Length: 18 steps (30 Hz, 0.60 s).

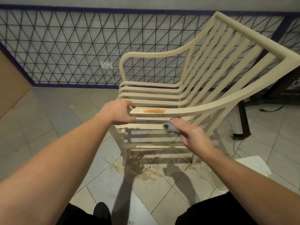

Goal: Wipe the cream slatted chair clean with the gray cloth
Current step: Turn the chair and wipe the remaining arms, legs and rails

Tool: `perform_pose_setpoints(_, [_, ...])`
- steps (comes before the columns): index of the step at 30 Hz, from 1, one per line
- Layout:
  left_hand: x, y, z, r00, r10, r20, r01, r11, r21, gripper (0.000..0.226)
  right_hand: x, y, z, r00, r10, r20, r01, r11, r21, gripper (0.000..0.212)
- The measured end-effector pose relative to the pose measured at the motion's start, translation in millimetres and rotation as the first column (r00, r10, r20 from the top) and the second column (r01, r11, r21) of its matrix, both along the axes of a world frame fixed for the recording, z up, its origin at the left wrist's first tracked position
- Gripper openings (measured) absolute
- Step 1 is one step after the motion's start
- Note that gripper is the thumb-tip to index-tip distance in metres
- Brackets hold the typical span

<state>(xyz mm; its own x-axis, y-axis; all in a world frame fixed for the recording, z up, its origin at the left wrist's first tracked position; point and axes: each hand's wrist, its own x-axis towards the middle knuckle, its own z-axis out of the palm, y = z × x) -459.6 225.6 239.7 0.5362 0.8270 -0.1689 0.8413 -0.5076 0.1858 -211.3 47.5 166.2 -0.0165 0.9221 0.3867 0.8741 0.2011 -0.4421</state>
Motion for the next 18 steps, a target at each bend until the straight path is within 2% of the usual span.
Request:
perform_pose_setpoints(1, [-2, 0, 1, 1.0, 0.001, 0.016, -0.001, 1.0, -0.008, 0.059, -3, -11, -1, 0.971, -0.155, -0.184, 0.169, 0.983, 0.065, 0.06])
perform_pose_setpoints(2, [-4, 2, 1, 0.999, 0.004, 0.04, -0.003, 1.0, -0.018, 0.059, -4, -19, -3, 0.87, -0.317, -0.379, 0.37, 0.926, 0.075, 0.049])
perform_pose_setpoints(4, [-8, 4, 0, 0.998, 0.003, 0.069, -0.001, 1.0, -0.029, 0.058, -7, -17, -1, 0.537, -0.577, -0.616, 0.696, 0.715, -0.064, 0.029])
perform_pose_setpoints(5, [-10, 3, -1, 0.998, -0.004, 0.056, 0.005, 1.0, -0.025, 0.057, -9, -10, 1, 0.388, -0.635, -0.669, 0.756, 0.634, -0.163, 0.027])
perform_pose_setpoints(6, [-11, 3, -2, 0.999, -0.023, 0.025, 0.023, 1.0, -0.01, 0.054, -14, 0, 6, 0.284, -0.643, -0.711, 0.758, 0.605, -0.244, 0.026])
perform_pose_setpoints(7, [-12, 1, -4, 0.999, -0.047, -0.014, 0.047, 0.999, 0.009, 0.049, -22, 10, 10, 0.223, -0.631, -0.743, 0.741, 0.605, -0.292, 0.022])
perform_pose_setpoints(10, [-15, -2, -8, 0.995, -0.081, -0.053, 0.084, 0.995, 0.059, 0.023, -62, 35, 18, 0.177, -0.578, -0.797, 0.704, 0.64, -0.308, 0.014])
perform_pose_setpoints(13, [-16, -4, -10, 0.993, -0.112, -0.037, 0.114, 0.991, 0.066, 0.029, -101, 49, 13, 0.198, -0.562, -0.803, 0.643, 0.693, -0.326, 0.009])
perform_pose_setpoints(15, [-16, -1, -10, 0.991, -0.126, -0.052, 0.13, 0.988, 0.08, 0.022, -118, 57, 10, 0.188, -0.551, -0.813, 0.608, 0.715, -0.344, 0.01])
perform_pose_setpoints(18, [-14, 2, -11, 0.989, -0.126, -0.078, 0.132, 0.988, 0.077, 0.024, -141, 69, 8, 0.184, -0.547, -0.816, 0.555, 0.744, -0.373, 0.014])
